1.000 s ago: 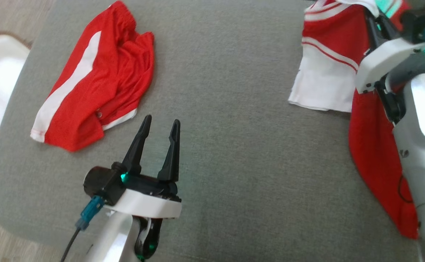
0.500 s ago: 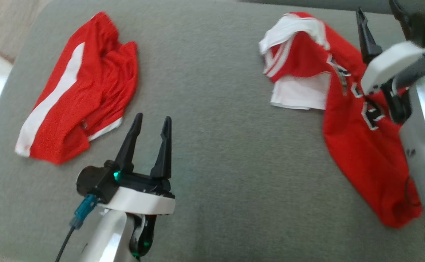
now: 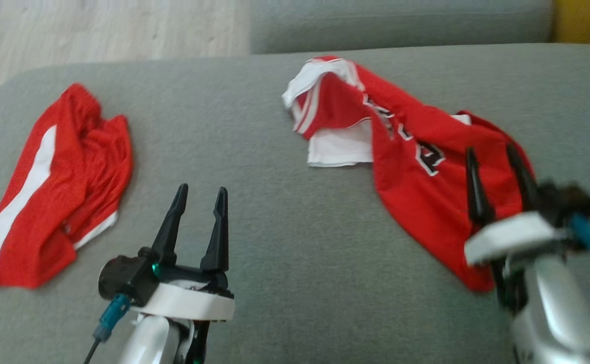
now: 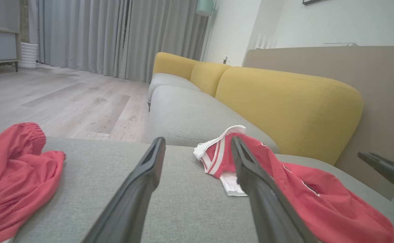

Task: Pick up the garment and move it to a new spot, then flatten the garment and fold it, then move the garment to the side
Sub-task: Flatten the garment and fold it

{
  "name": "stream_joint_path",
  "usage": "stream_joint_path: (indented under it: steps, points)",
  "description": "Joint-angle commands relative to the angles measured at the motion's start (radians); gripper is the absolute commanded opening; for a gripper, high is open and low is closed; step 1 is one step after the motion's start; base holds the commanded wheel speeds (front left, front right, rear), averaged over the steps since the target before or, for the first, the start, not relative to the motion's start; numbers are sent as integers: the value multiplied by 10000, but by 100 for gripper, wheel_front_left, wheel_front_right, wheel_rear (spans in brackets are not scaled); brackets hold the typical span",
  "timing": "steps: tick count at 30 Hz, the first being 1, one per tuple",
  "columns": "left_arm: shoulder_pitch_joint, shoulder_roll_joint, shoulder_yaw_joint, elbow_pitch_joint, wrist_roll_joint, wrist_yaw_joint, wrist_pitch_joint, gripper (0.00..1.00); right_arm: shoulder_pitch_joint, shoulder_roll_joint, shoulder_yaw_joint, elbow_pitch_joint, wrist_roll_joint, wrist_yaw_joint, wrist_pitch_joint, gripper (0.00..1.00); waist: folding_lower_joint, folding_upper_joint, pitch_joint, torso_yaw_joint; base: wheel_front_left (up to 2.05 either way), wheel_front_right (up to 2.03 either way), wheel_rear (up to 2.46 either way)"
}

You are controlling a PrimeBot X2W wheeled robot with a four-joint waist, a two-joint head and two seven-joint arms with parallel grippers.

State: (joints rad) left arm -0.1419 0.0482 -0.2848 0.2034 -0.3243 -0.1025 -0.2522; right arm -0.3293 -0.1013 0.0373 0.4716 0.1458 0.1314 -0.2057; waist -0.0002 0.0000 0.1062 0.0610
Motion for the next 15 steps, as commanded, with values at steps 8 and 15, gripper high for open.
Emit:
stream_joint_path:
  steps: [8,15]
  points:
    - [-147,20,443,-249,49,-31,-95,100,1667,496,37,-1621,-42,-7,16,100,2,0,-271,-745,0,0,0]
    - [-1131,20,171,823,297,40,20,100,1643,508,325,-2300,420,-7,148,100,2,0,295,-1258,0,0,0]
